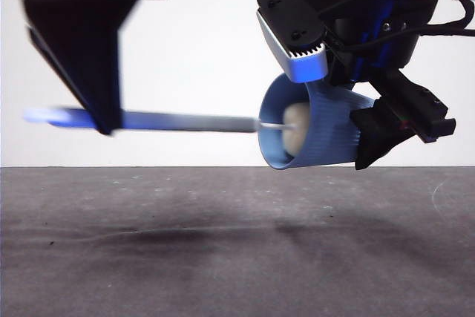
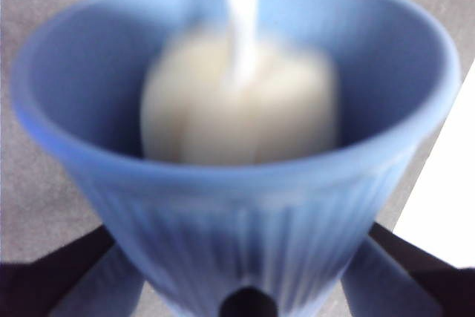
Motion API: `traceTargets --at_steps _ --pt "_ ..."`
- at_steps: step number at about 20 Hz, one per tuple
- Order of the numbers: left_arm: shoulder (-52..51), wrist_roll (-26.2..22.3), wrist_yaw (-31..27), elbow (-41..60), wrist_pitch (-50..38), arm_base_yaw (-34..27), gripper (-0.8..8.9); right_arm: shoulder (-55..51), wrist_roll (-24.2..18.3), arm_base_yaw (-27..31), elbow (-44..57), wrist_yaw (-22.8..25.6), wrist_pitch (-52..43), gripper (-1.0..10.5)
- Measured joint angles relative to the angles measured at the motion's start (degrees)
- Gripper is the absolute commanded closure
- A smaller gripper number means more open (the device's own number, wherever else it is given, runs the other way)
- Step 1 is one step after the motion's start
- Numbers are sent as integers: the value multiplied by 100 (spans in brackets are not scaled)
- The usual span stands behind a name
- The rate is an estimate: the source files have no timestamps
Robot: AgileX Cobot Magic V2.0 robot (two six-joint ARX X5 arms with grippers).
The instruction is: Pick up the cup brush,pick up the cup,insert the brush into the cup,clean the cup,put the cup brush back,put the cup back to the fixed position on the table
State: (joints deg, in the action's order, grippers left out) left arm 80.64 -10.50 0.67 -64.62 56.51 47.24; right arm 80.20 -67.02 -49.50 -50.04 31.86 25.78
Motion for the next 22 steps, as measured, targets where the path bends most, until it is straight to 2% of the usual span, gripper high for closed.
traceTargets --at_steps 5,10,17,22 --pt "153 114 -13 0 -197 138 822 0 66 -7 0 17 35 959" --pt "61 44 -699 0 660 61 822 0 210 -39 0 -31 -11 959" --pt "-669 -90 -811 0 1309 -378 822 0 326 -37 0 -13 -59 959" --pt "-1132 -103 -887 0 1718 -826 822 0 717 -37 -11 24 -42 959"
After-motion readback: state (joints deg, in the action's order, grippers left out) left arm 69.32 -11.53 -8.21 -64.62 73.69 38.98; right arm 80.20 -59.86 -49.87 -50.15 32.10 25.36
